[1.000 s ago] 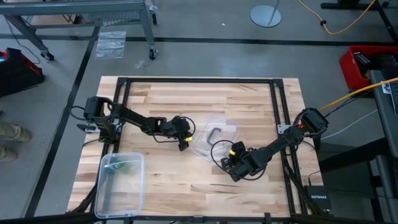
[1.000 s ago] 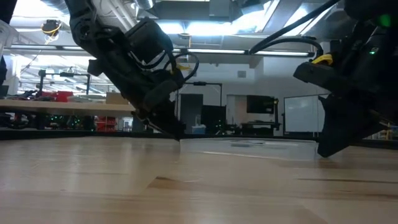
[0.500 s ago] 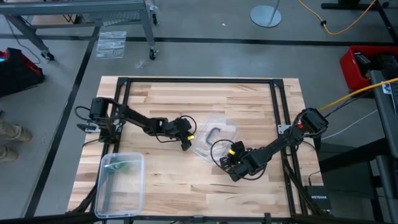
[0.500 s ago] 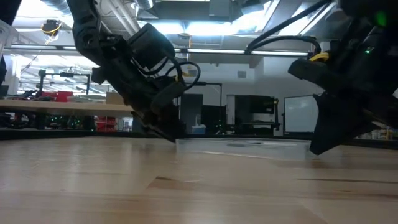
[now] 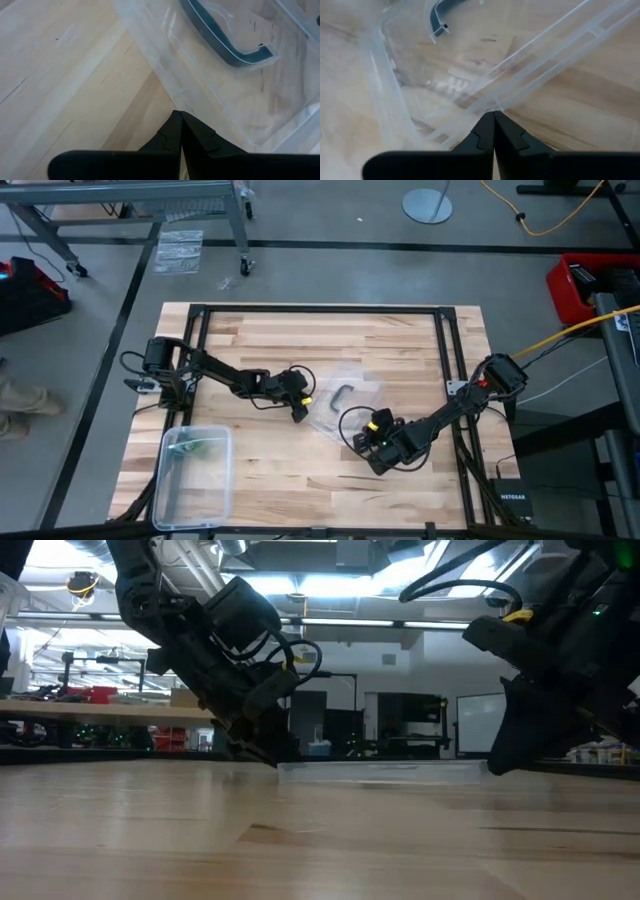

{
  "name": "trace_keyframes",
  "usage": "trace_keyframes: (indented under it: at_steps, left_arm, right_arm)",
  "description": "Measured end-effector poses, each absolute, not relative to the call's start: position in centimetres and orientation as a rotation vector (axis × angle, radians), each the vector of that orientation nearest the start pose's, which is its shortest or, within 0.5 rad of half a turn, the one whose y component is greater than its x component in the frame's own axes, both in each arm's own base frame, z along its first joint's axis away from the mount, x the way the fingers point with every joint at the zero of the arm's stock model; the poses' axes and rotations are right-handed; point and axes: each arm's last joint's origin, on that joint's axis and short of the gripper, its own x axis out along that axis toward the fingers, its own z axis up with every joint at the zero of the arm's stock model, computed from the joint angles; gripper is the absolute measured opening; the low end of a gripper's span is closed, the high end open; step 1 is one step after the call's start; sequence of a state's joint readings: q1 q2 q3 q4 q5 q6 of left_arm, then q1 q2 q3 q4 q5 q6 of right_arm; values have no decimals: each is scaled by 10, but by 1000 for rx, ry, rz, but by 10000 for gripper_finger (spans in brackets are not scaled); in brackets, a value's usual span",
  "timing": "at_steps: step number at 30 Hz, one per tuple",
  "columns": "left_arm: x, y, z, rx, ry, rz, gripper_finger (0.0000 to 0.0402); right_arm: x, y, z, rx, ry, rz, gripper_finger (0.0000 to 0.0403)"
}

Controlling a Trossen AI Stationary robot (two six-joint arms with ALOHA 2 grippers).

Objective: Roll bandage
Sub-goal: Put the transparent lid on the transparent bin

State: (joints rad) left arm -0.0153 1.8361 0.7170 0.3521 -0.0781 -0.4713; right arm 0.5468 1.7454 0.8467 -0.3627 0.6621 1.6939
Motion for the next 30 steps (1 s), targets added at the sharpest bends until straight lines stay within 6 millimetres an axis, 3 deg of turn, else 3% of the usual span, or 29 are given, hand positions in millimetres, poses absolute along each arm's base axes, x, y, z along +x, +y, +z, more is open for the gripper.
trace_keyframes:
  at_steps: [20,30]
  left_arm:
    - [317,-3,95,-453,768,267,3]
    - [313,-2,107,-455,760,267,3]
  right_arm:
    - [260,135,129,711,375,-895,5]
    - [261,142,136,694,210,-879,5]
